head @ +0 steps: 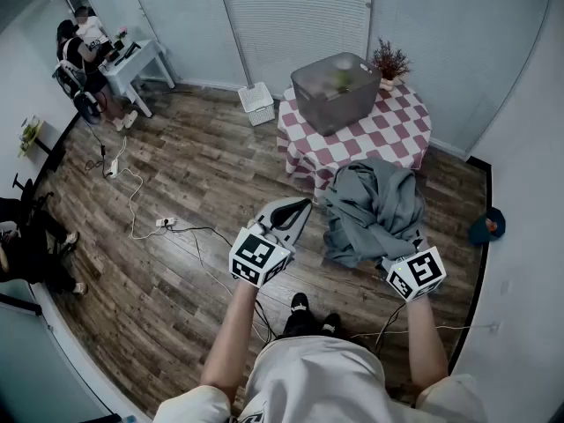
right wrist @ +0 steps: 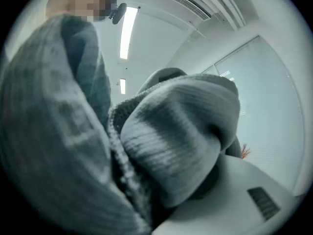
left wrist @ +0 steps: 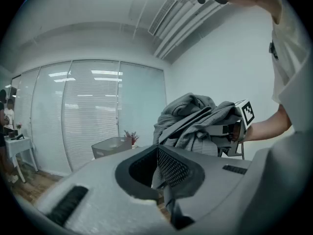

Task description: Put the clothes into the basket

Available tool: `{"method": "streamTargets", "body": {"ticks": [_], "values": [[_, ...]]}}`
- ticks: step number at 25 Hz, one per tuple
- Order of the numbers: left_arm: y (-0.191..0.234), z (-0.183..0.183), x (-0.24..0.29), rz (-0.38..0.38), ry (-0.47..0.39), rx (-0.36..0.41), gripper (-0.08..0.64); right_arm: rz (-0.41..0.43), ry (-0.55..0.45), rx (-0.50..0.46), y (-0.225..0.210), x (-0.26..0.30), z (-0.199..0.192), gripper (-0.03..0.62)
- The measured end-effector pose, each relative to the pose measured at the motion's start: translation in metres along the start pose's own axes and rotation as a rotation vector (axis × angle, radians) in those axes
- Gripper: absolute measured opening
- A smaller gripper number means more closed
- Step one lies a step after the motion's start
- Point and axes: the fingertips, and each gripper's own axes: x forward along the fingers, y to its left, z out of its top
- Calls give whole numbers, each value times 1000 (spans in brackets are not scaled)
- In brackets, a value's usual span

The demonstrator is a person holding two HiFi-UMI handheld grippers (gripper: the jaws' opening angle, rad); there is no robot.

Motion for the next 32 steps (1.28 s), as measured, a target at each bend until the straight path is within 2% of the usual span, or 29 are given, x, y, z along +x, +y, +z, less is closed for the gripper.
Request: {"method": "streamTargets", "body": {"ticks": [5,12,19,22,27,32], "values": [[2,0,-5,-4,10,17,14,-12,-10,8,-5,0,1,201],[-5,3,14,-5,13,26,14,5,-5,-34,-10,2,-2,201],[-4,-7,19,20,43,20,14,61,-15,26,-27,-1,2,201],[3,-15,21,37,46,7,14,79,-24,54,-33,3,1,201],[26,-22,34,44,36,3,14,78,-35,46,-46,26,-4,201],[56,-24,70,1,24,7,14,59,-36,38,-65,60,-11,201]]}}
